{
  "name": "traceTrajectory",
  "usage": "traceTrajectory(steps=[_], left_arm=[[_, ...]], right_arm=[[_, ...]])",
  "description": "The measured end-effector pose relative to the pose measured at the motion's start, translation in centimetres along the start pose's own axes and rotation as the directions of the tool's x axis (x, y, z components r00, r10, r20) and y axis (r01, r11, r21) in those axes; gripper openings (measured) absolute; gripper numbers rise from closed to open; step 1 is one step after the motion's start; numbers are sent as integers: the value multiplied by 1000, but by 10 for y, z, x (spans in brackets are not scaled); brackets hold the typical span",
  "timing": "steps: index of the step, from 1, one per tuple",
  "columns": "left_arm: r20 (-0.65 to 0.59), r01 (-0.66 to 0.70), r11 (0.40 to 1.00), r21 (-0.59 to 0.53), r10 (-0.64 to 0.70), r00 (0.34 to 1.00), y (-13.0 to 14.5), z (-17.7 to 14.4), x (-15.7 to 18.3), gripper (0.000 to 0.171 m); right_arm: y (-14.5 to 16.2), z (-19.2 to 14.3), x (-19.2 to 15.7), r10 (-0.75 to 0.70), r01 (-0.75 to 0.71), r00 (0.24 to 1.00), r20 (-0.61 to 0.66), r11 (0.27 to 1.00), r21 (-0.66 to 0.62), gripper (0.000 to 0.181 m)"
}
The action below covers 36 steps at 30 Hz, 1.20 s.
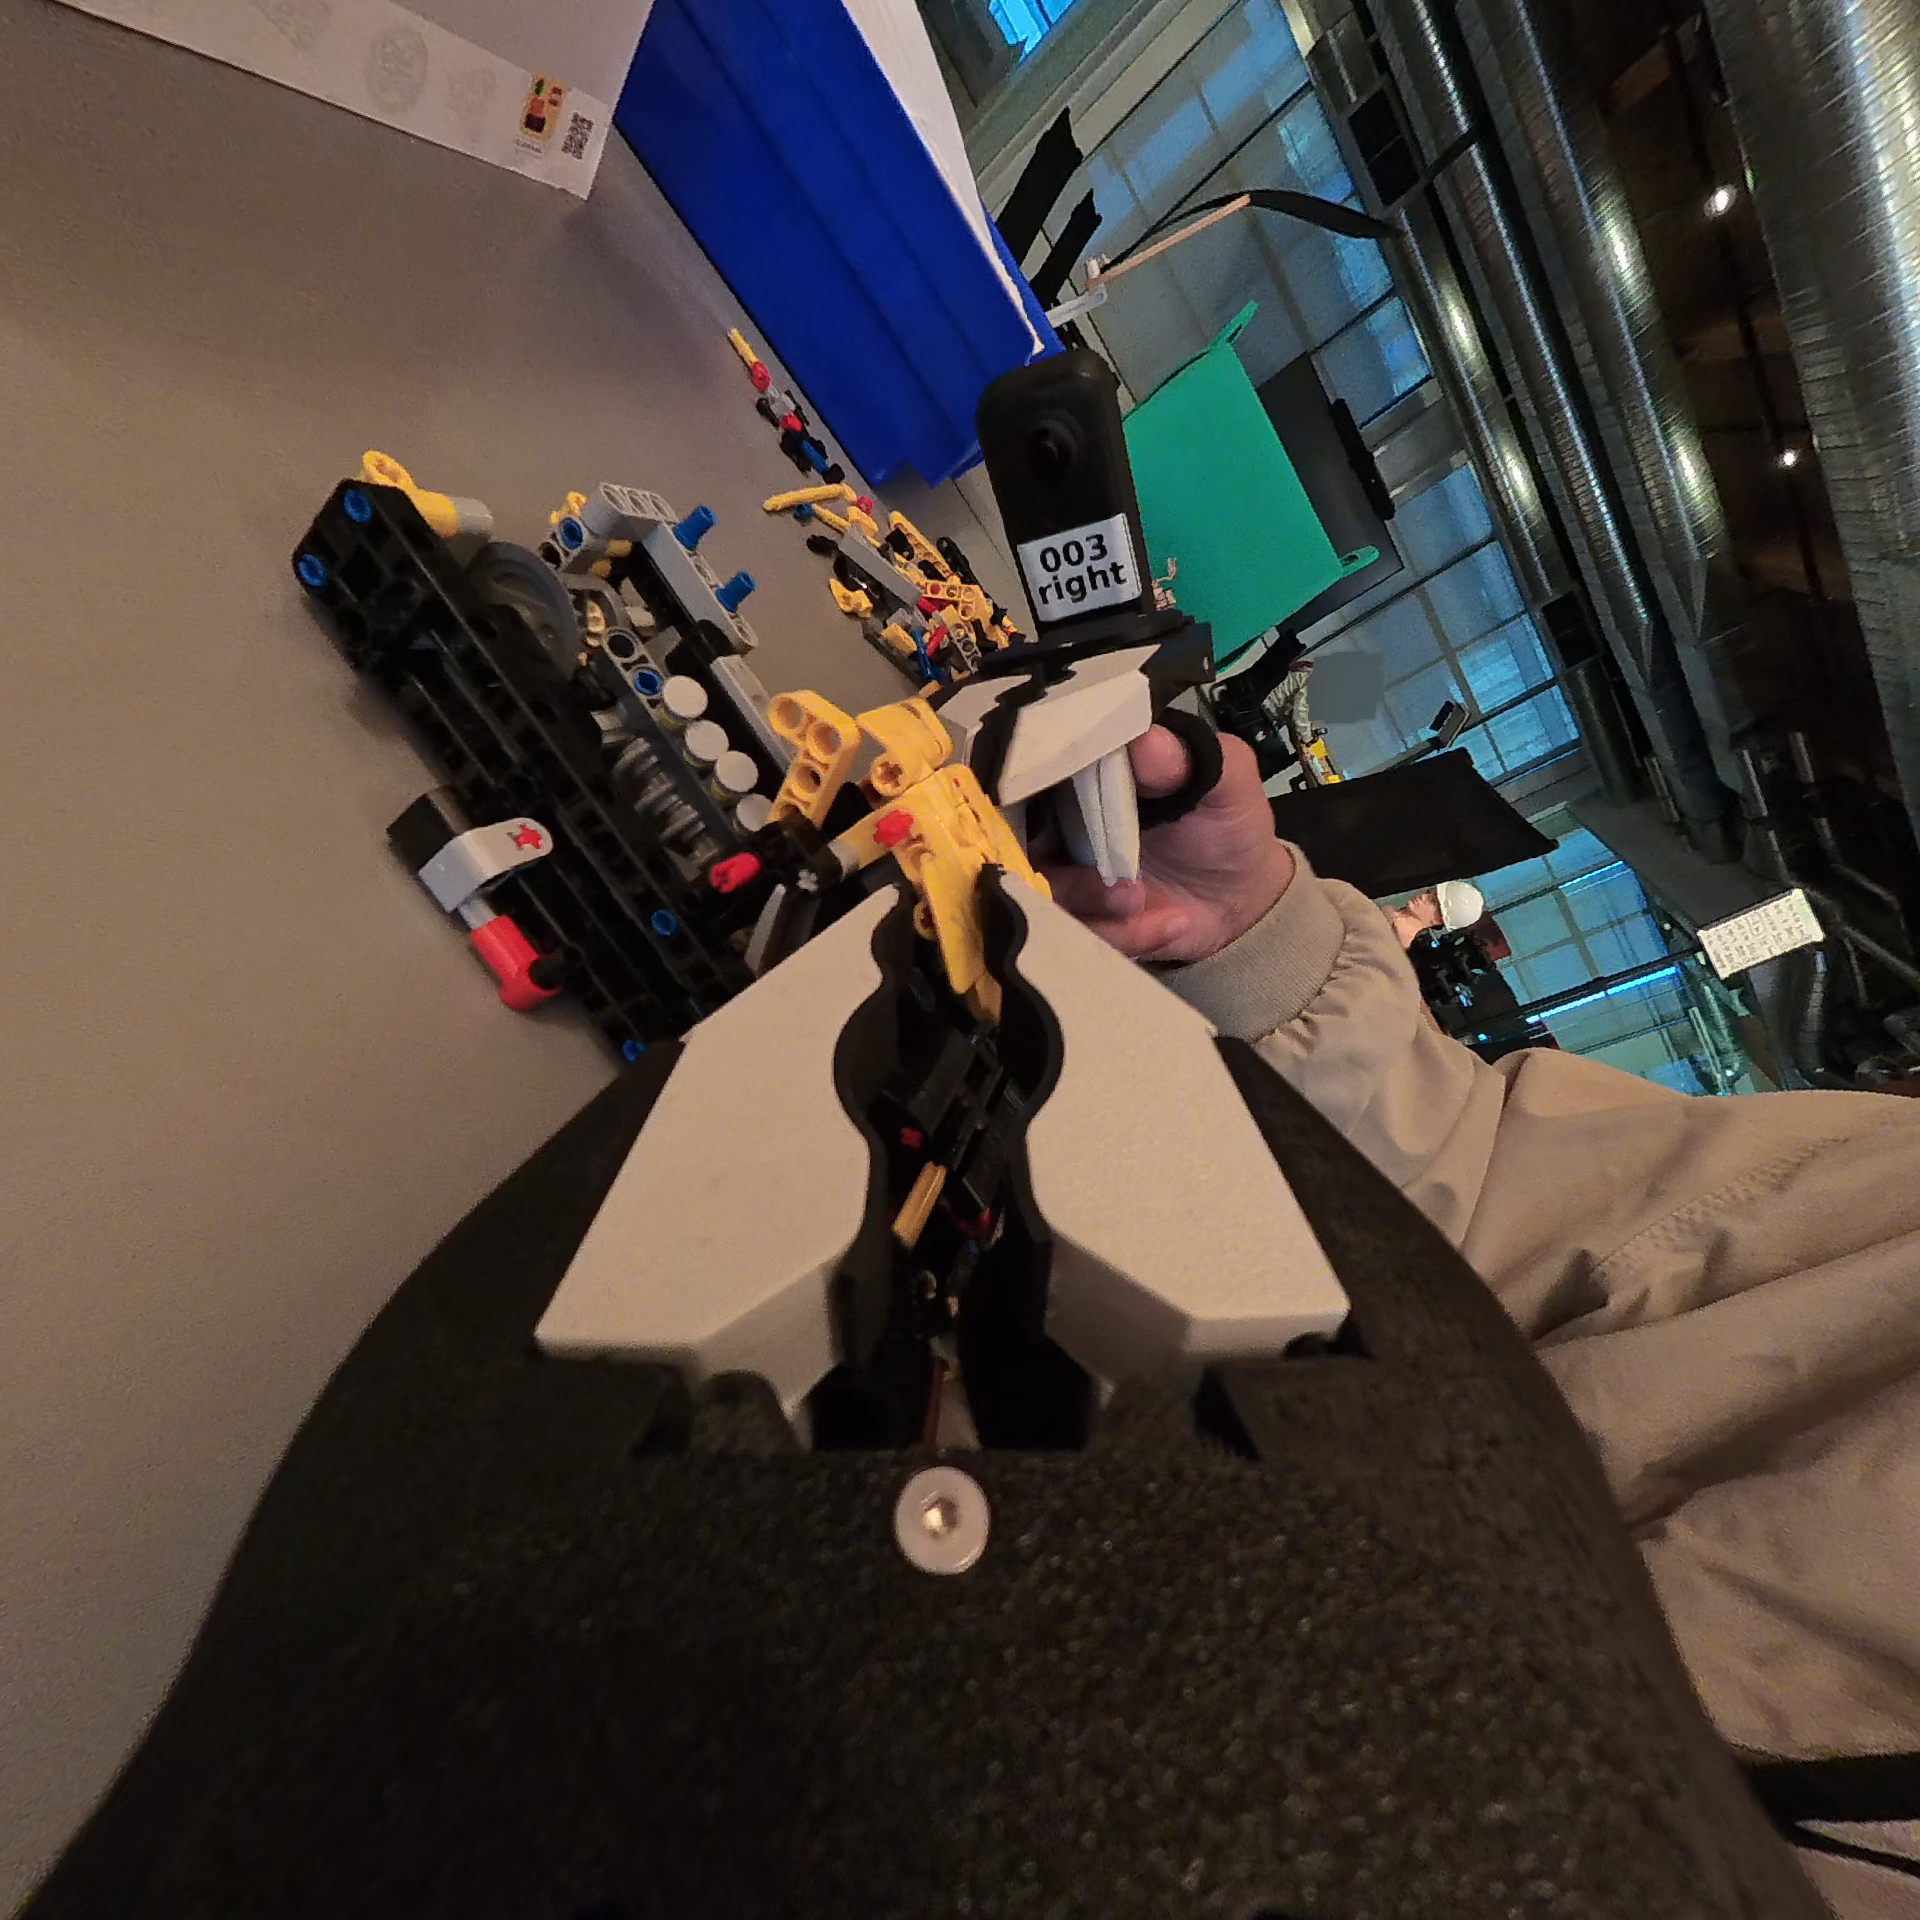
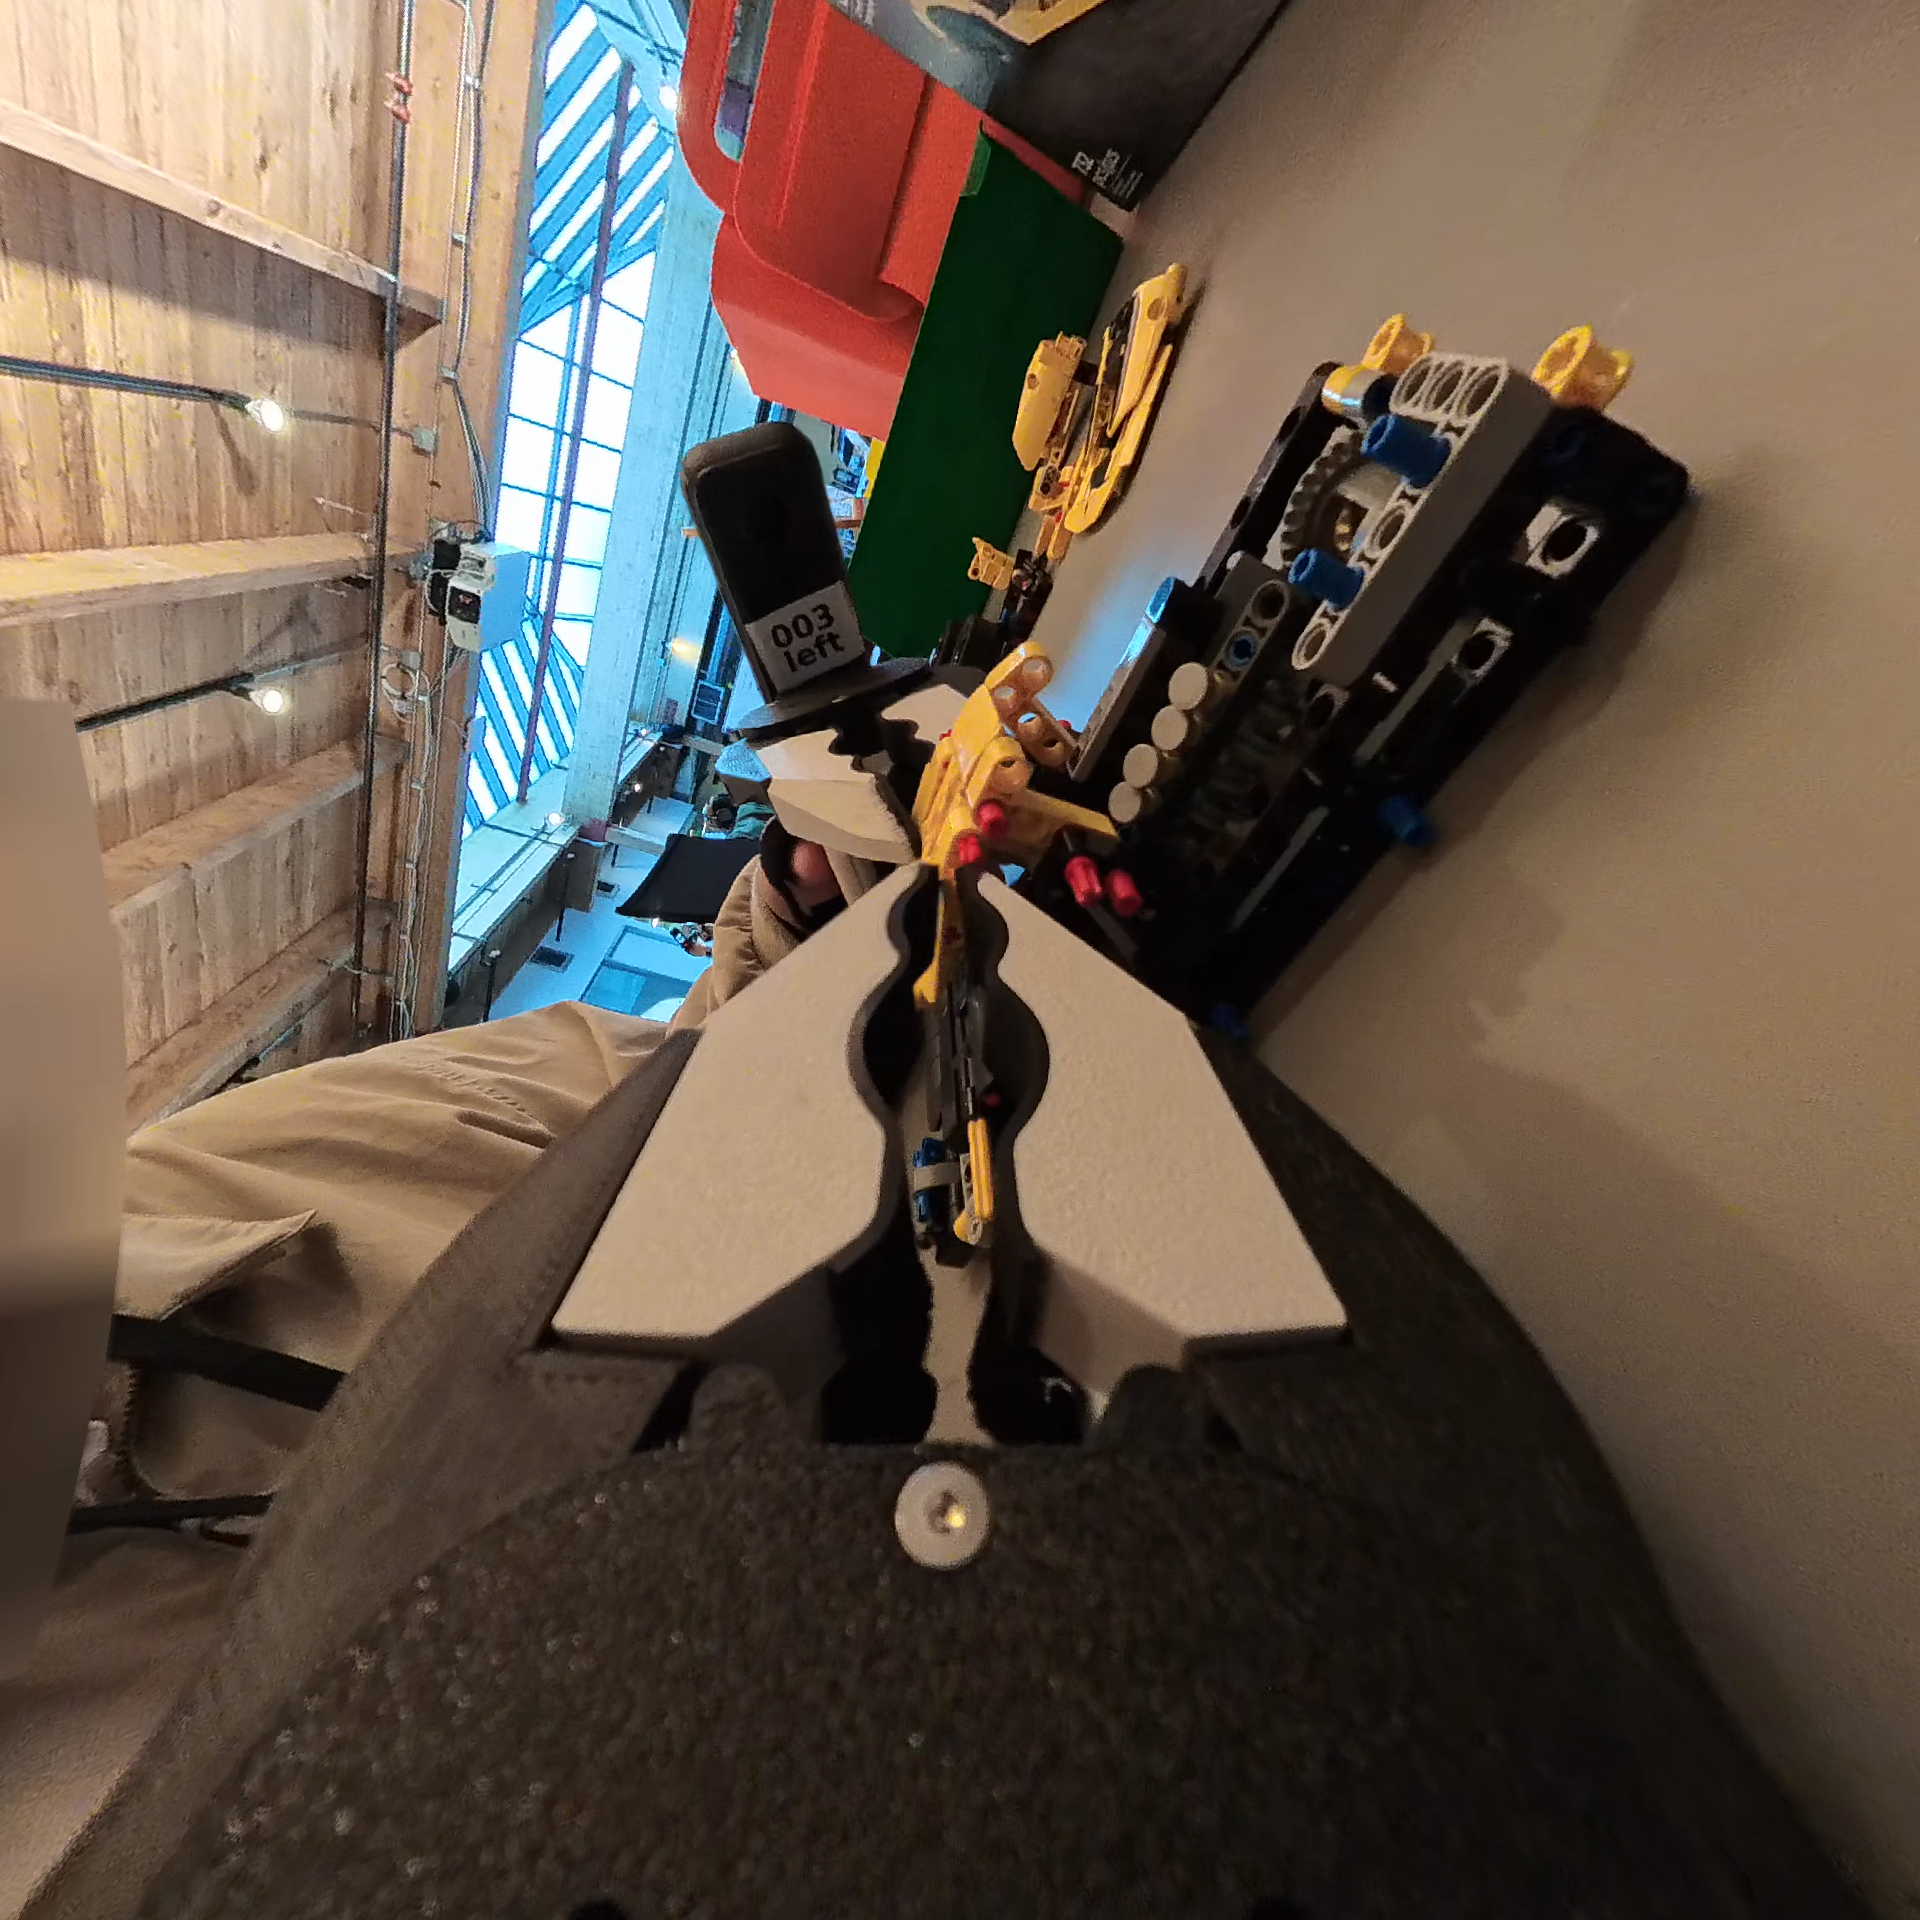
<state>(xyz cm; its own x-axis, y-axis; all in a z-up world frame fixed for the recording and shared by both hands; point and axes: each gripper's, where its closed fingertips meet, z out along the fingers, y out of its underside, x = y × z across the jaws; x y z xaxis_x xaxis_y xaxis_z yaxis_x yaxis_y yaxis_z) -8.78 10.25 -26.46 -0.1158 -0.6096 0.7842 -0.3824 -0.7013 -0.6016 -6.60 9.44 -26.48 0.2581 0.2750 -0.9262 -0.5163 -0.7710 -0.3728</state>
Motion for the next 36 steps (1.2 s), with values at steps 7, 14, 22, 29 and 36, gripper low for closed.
traceTrajectory(steps=[7,14,22,29,36], left_arm=[[-7,7,1000,1,-7,1000,0,0,0,12],[-1,-8,1000,0,8,1000,0,0,0,11],[-2,-9,1000,-1,9,1000,1,0,0,11],[19,-47,999,2,47,999,1,0,0,11],[109,-48,994,101,37,993,-16,-28,-18,10]], right_arm=[[-3,-3,2,2,-1,999,-33,1000,23,3],[-5,-2,4,7,-6,999,-38,999,35,3],[-6,1,7,-1,4,998,-66,999,42,7],[-8,0,6,2,1,999,-45,998,55,2],[-39,-73,13,-71,112,977,-199,972,205,0]])
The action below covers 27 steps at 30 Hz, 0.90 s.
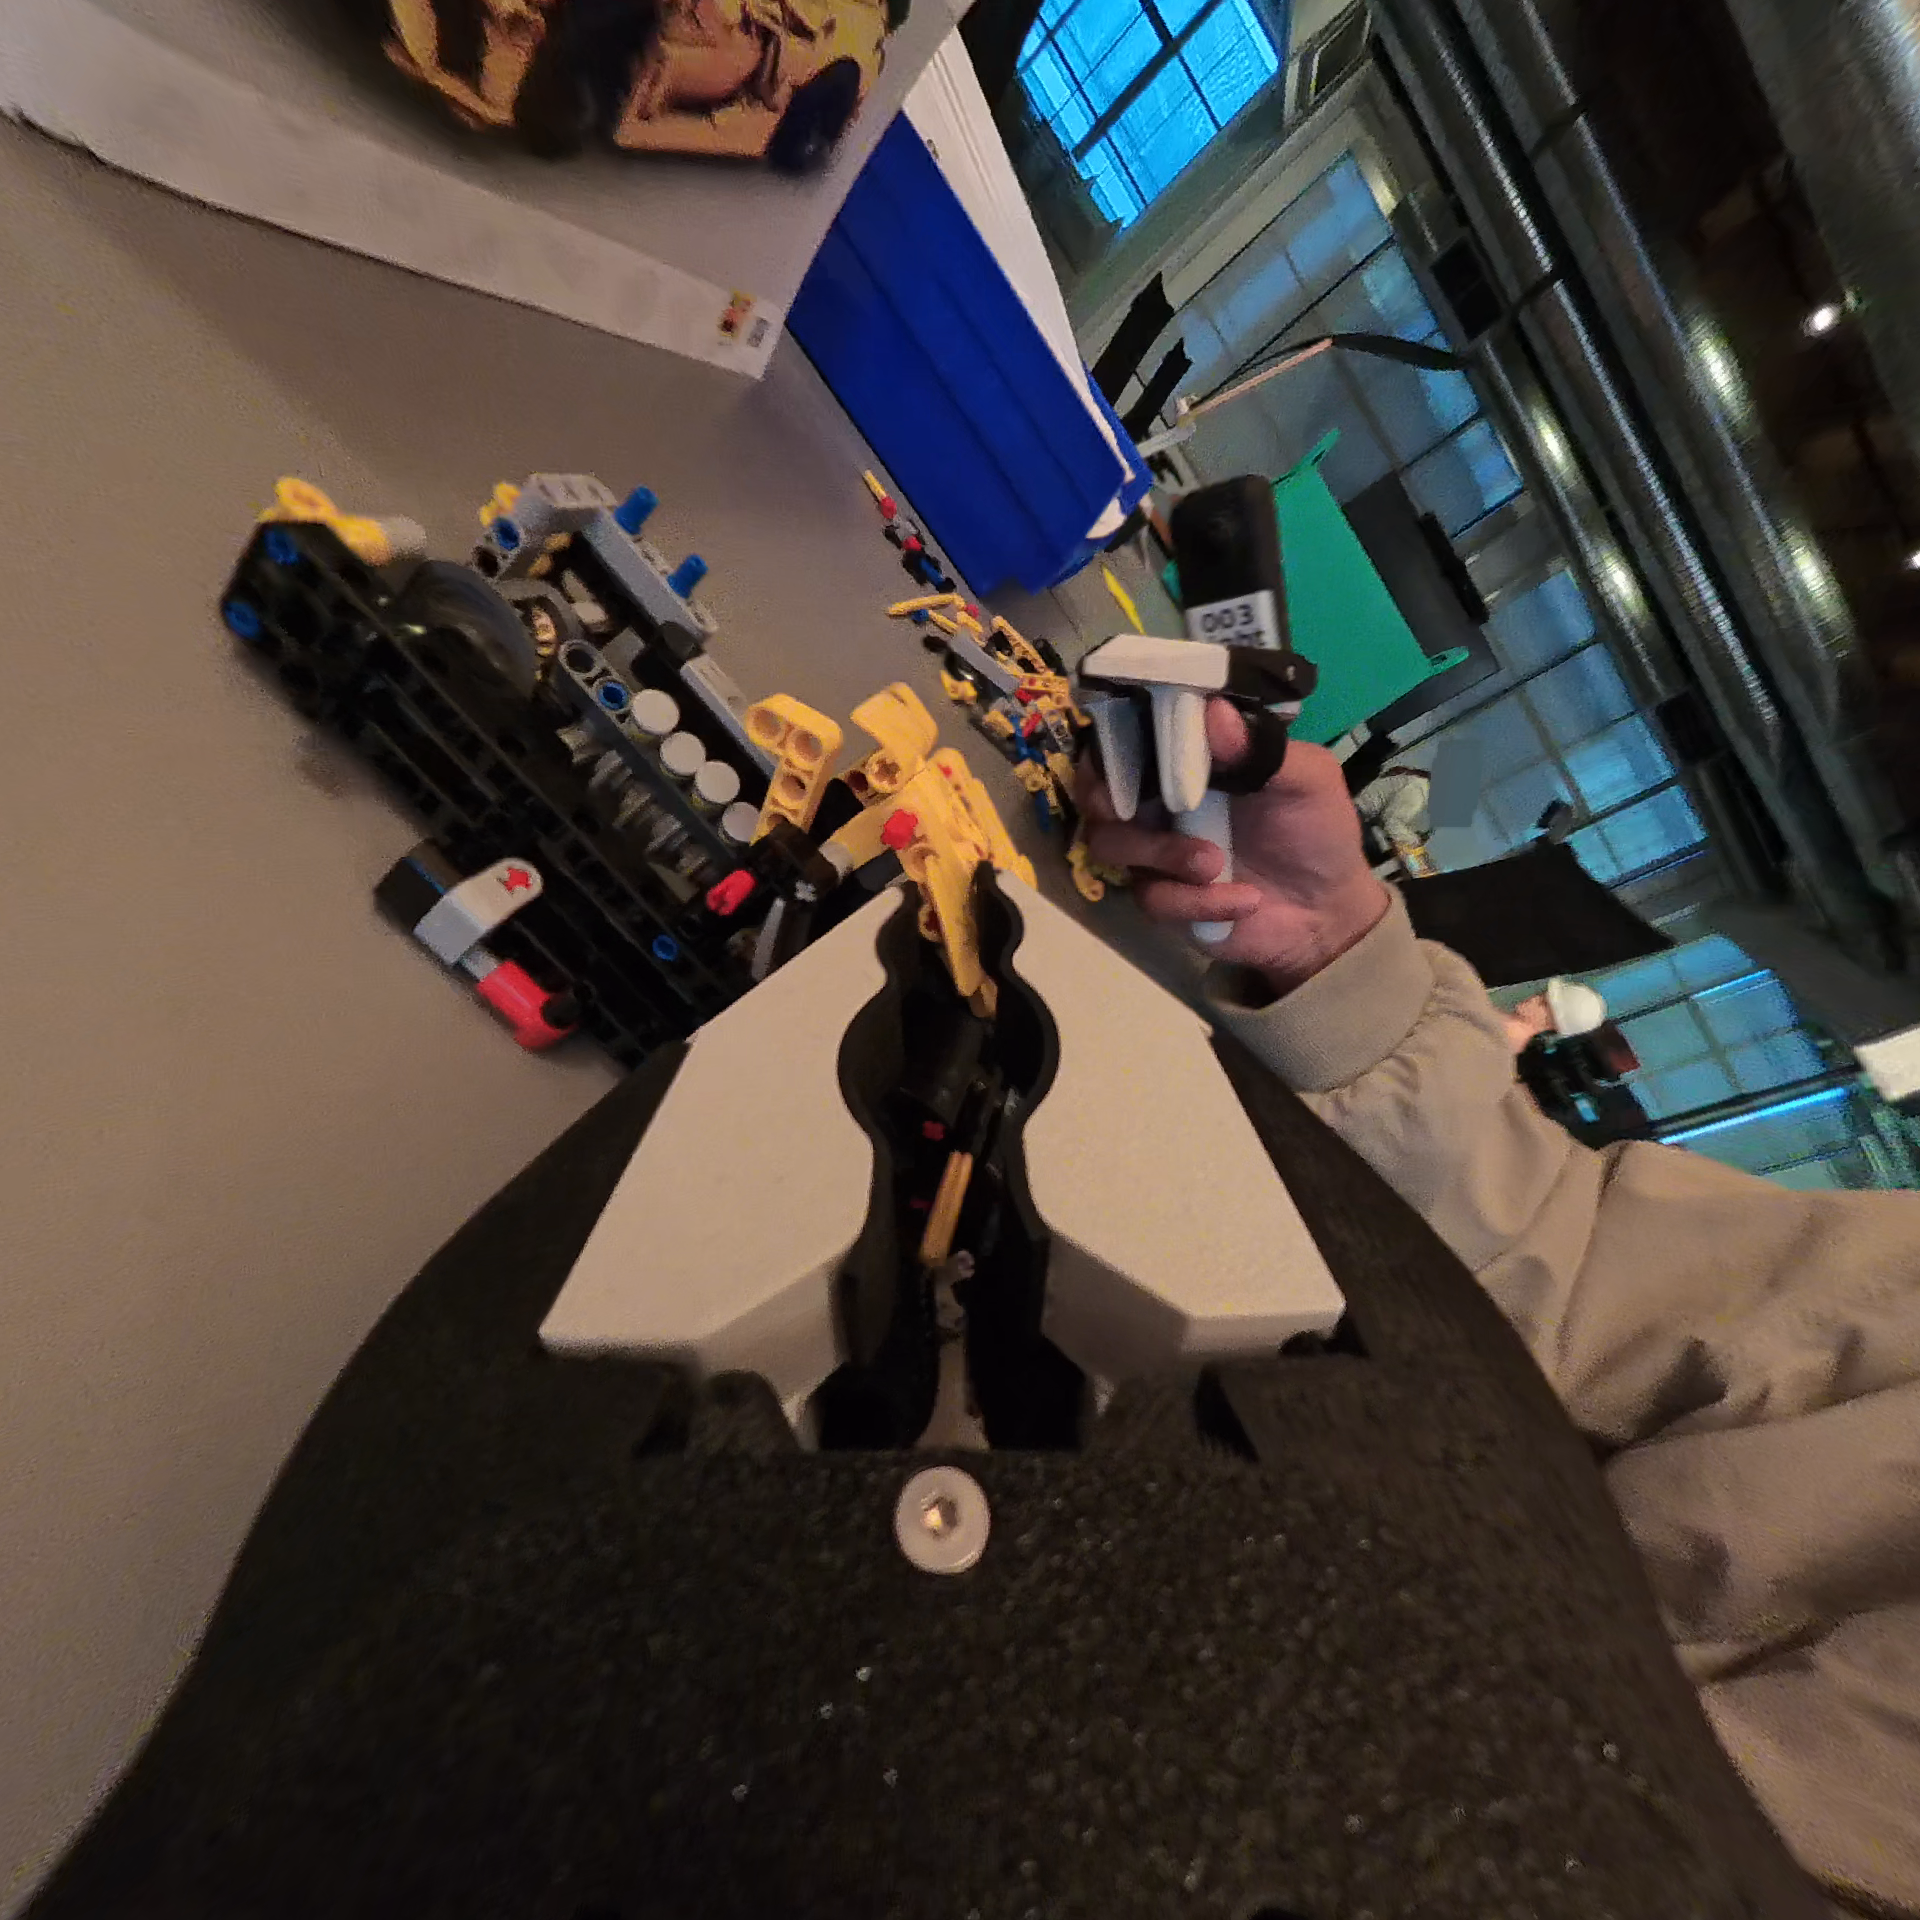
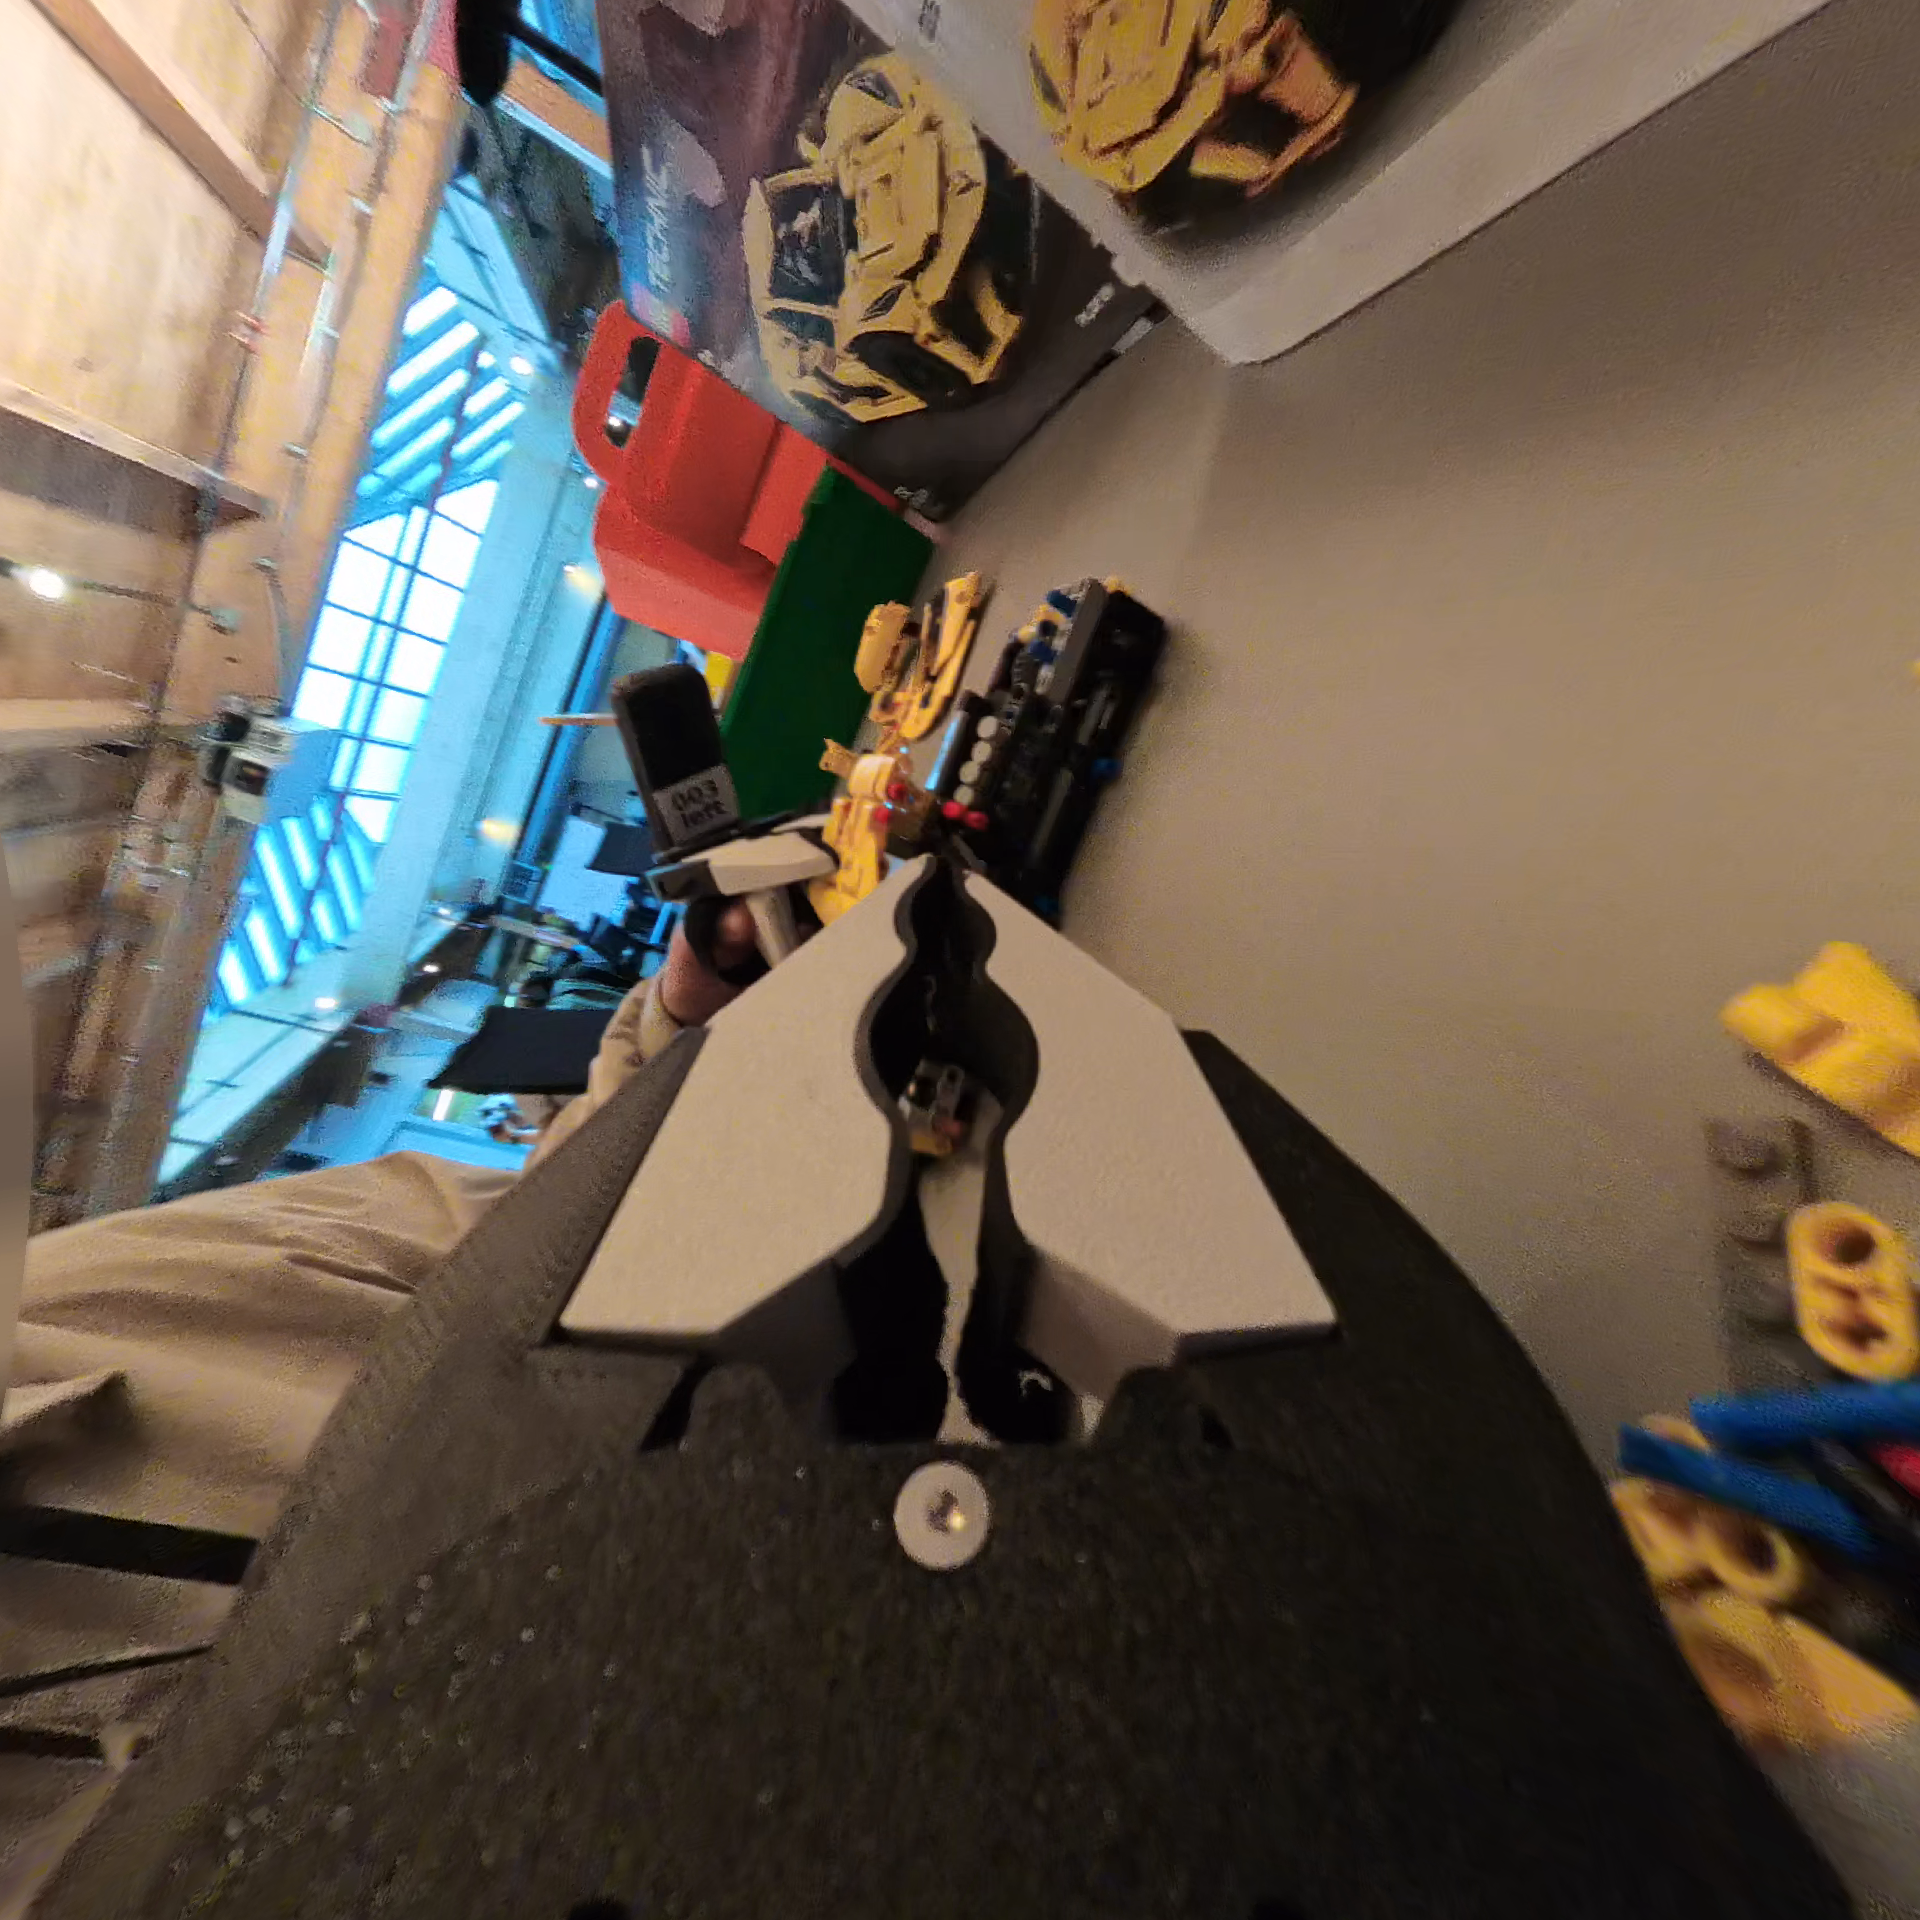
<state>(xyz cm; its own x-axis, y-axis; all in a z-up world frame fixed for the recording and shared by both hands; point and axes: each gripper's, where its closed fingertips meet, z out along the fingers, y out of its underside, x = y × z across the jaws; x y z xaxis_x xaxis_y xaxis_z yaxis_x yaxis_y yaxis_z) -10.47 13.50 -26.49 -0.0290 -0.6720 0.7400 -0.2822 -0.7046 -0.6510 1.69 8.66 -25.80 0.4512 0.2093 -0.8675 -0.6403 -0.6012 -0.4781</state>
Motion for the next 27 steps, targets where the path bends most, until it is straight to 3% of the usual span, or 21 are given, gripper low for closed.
traceTrajectory(steps=[3,5,7,8,13,27], left_arm=[[-42,-25,998,-52,23,999,6,3,6,10],[-92,-32,994,-102,22,996,14,6,14,10],[-99,-13,995,-101,3,995,15,5,15,10],[-99,-5,995,-98,-4,995,14,4,15,10],[-104,-3,995,-102,-8,995,15,5,15,10],[-117,-4,992,-123,-10,993,20,7,19,10]], right_arm=[[5,13,-25,-45,46,995,87,999,-4,0],[16,31,-38,-192,198,977,93,979,-57,1],[26,44,-37,-285,292,956,76,950,-108,19],[34,49,-37,-269,280,958,97,951,-134,26],[44,64,-38,-28,56,985,169,985,-164,19],[50,80,-31,104,-71,981,165,978,-198,4]])
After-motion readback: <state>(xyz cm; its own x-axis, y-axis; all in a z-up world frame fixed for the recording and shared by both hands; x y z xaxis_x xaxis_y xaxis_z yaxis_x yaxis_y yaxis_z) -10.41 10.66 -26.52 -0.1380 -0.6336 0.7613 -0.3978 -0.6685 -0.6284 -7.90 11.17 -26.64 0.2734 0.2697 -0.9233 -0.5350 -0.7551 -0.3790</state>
